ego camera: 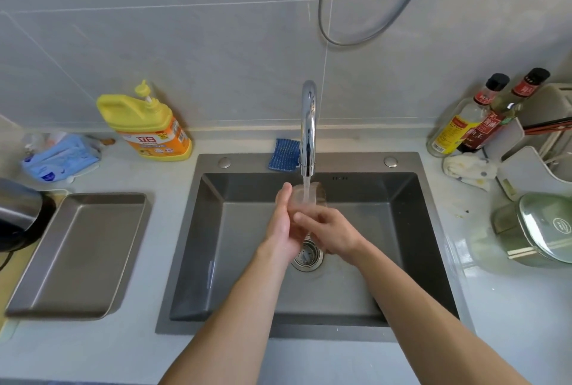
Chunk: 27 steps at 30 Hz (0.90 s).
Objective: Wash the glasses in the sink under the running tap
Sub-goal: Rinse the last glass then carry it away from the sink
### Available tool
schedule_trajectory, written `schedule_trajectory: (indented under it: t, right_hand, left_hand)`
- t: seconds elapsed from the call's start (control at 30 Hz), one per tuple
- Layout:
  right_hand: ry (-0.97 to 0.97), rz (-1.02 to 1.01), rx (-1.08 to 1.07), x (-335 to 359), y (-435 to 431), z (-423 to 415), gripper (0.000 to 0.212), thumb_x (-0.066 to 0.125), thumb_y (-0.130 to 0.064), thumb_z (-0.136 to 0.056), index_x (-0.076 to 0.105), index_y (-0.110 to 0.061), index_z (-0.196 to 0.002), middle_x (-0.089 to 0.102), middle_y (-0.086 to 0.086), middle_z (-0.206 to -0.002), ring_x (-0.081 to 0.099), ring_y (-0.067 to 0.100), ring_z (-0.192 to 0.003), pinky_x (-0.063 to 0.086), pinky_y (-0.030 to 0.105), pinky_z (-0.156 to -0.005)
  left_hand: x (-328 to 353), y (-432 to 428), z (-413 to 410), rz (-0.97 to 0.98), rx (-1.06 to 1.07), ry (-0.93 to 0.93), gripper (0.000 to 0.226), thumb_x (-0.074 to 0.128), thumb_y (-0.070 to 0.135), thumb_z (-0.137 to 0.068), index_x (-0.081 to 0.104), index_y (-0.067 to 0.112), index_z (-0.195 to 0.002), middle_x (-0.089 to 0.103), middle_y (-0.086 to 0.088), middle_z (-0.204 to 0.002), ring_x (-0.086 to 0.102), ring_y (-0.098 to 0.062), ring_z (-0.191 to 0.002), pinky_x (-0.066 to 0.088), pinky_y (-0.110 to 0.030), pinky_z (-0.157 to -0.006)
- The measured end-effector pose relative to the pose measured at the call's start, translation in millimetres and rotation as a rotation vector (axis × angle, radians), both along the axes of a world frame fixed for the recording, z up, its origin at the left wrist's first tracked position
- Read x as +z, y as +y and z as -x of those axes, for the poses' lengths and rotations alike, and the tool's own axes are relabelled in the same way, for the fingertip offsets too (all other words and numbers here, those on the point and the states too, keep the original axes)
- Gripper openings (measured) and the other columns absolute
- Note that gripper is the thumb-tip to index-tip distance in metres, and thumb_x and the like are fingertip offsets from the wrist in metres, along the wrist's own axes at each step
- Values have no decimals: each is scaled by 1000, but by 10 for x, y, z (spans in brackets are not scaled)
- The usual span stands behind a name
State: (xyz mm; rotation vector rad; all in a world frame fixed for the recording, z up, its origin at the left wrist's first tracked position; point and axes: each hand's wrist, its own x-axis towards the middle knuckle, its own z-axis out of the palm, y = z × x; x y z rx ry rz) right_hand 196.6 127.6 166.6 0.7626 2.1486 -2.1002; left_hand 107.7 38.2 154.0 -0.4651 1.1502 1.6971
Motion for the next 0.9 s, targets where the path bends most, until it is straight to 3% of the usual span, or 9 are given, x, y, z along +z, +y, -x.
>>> schedule_trajectory:
  t: [0.17, 0.23, 0.3, 0.4, 0.5, 0.63, 0.7, 0.8, 0.9]
  right_hand:
    - [-43, -398, 158, -109, 177, 5, 33, 77, -49, -89, 67, -20, -75, 61, -11, -62, 54, 7, -56, 48, 28, -58]
    - [-80, -307, 73, -59, 97, 52, 37, 73, -47, -93, 69, -16, -73, 60, -11, -54, 53, 9, -47, 48, 29, -51]
    - [-64, -99, 16, -20, -6, 69, 30, 68, -44, -98, 79, -17, -92, 57, -11, -52, 43, 9, -41, 40, 26, -45]
    - [-76, 69, 78, -17, 12, 26, 20, 68, -38, -100, 79, -22, -106, 61, -5, -63, 44, 12, -43, 40, 25, -44]
    - [-25, -409, 263, -135, 189, -30, 16, 76, -42, -92, 70, -28, -86, 63, -22, -70, 54, 2, -61, 48, 27, -62]
    - [148, -852, 187, -184, 173, -37, 45, 75, -61, -78, 78, -27, -107, 73, -15, -113, 56, 14, -119, 50, 37, -101]
    - [236, -773, 34, -132, 64, -47, 57, 86, -51, -72, 74, -22, -120, 67, -10, -126, 47, 12, -132, 42, 32, -112]
    - [223, -505, -120, -22, -87, -48, 91, 97, -24, -65, 48, -27, -141, 47, -10, -136, 50, 2, -128, 47, 24, -108]
    - [164, -334, -251, 33, -44, -29, 116, 98, -21, -65, 23, -31, -154, 32, -7, -142, 45, -7, -130, 43, 11, -107]
  left_hand:
    - [18, -41, 13, -9, -23, -16, 66, 60, 69, -91, 81, 7, -96, 79, -17, -102, 78, -30, -89, 63, -39, -79]
    - [2, -39, -5, -24, -3, -18, 66, 61, 69, -91, 79, 6, -98, 78, -16, -99, 77, -29, -90, 61, -38, -83]
    - [-3, -42, 4, -37, 14, 11, 63, 63, 65, -90, 77, 5, -98, 76, -15, -92, 76, -27, -88, 58, -40, -91]
    - [-10, -69, 47, -5, -3, 46, 61, 59, 62, -96, 81, 7, -83, 77, -16, -88, 77, -28, -79, 58, -42, -81]
    - [-36, -64, 43, 20, 18, 6, 63, 50, 67, -98, 83, 13, -95, 79, -16, -100, 76, -32, -87, 60, -44, -83]
    - [-16, -74, 21, 34, 55, -115, 65, 43, 62, -101, 77, 8, -113, 77, -20, -108, 74, -37, -94, 59, -45, -90]
    - [55, -73, 45, 47, 16, -174, 55, 51, 54, -99, 77, 7, -105, 77, -18, -98, 76, -35, -84, 64, -39, -75]
    - [92, -25, 77, 103, -138, -160, 42, 61, 45, -95, 79, 9, -84, 77, -9, -86, 76, -27, -70, 63, -30, -62]
    - [68, 17, 9, 154, -361, -69, 45, 57, 50, -96, 75, 17, -72, 65, 2, -64, 63, -14, -48, 52, -20, -45]
